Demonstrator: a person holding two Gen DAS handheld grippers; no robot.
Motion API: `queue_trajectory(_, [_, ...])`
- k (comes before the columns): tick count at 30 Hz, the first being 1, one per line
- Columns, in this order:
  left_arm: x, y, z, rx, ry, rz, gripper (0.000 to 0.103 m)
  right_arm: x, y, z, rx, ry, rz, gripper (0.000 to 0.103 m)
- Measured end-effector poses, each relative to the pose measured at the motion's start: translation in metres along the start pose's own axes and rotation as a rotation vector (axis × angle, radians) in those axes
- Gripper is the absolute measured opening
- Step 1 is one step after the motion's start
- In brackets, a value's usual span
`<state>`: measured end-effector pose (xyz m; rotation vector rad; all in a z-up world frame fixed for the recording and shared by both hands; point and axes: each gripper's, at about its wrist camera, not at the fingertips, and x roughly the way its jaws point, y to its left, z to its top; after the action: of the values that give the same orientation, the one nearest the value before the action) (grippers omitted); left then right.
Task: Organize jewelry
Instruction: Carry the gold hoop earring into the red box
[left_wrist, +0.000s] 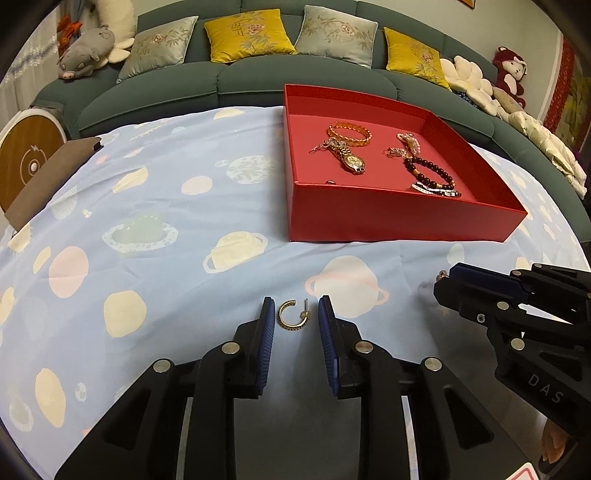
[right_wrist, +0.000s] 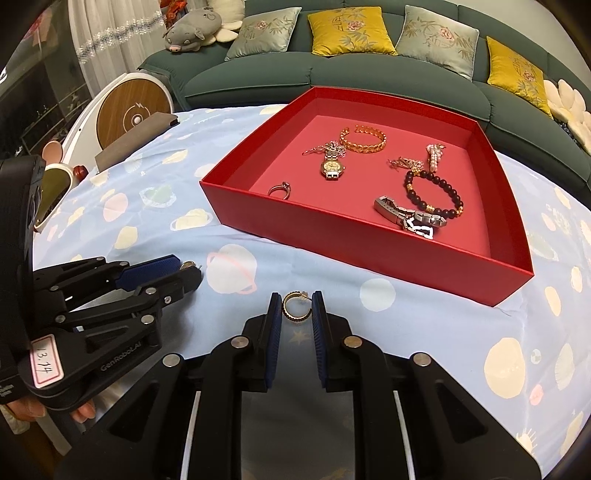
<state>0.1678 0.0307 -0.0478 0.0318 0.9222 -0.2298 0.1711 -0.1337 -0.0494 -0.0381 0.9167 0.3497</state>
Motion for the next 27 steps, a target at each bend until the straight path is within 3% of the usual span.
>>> queue_trajectory(4, [0.001,-0.001,0.001,0.009,-0.003,-0.007,0.016,0.000,-0.002,0.000,0.002,0.001,-0.001,0.016])
queue_trajectory(15, [-0.020,-0.007,0.013,-0.011,-0.032,-0.055,0.016,-0.011,-0.007,0.005,0.017,-0.024,-0.001,0.016])
queue_trajectory(22, [-0.046,-0.022,0.042,-0.029,-0.094,-0.099,0.016,-0.028,-0.013,0.023,0.056,-0.075,0.003,0.016])
queue_trajectory(27, [-0.058,-0.034,0.082,-0.025,-0.146,-0.118,0.016,-0.040,-0.027,0.047,0.103,-0.127,-0.005,0.016])
